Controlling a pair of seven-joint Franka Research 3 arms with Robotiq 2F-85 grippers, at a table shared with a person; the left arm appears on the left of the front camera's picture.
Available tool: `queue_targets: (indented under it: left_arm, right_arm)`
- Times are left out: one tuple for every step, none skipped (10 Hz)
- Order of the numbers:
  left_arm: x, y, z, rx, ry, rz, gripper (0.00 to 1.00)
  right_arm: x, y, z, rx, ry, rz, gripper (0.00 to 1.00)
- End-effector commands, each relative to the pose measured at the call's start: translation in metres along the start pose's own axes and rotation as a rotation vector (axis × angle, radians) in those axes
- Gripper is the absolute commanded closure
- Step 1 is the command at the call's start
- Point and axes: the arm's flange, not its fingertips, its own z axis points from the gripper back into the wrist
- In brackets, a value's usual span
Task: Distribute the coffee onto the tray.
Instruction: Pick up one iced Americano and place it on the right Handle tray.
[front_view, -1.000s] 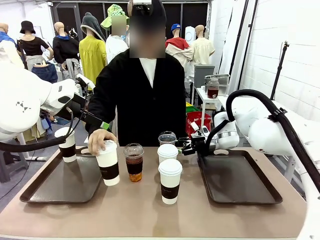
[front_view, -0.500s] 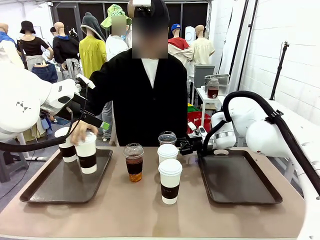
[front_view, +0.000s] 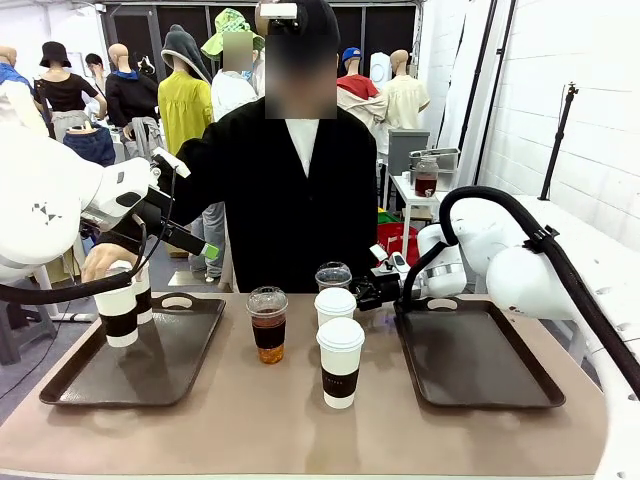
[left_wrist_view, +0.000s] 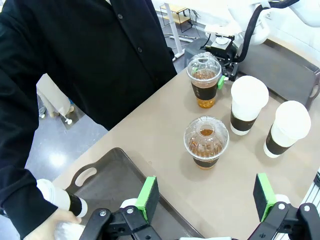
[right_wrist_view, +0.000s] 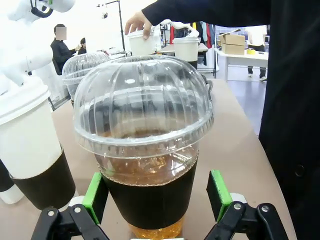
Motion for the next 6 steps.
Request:
queue_targets:
  left_arm:
    - [-0.0012,0.0011,0.0009,-0.012,0.003,0.003,0.0]
    - [-0.0012,0.0011,0.0009,-0.012,0.003,0.003,0.0]
    - [-0.0012,0.0011,0.0009,-0.012,0.003,0.003,0.0]
    - [-0.0012,0.0011,0.0009,-0.012,0.003,0.003,0.0]
    - [-0.0012,0.0011,0.0009,-0.012,0.003,0.003,0.0]
    - [-0.0012,0.0011,0.0009,-0.012,0.003,0.003,0.0]
  right_arm:
    - [0.0016,-0.0151,-0.0084,0.027,0.017,-0.023,0.0]
    - [0.0013,-0.0162,-0.0113,0.027,0.018,-0.027,0.0]
    - [0.0012,-0.0168,-0.0137,0.026,0.025,-0.028,0.0]
    - [0.0015,-0.0171,-0.0147,0.027,0.033,-0.029,0.0]
    - [0.0008,-0.0165,-0.0148,0.029,0.032,-0.033,0.0]
    - [0.001,-0.016,-0.0166,0.035,0.036,-0.032,0.0]
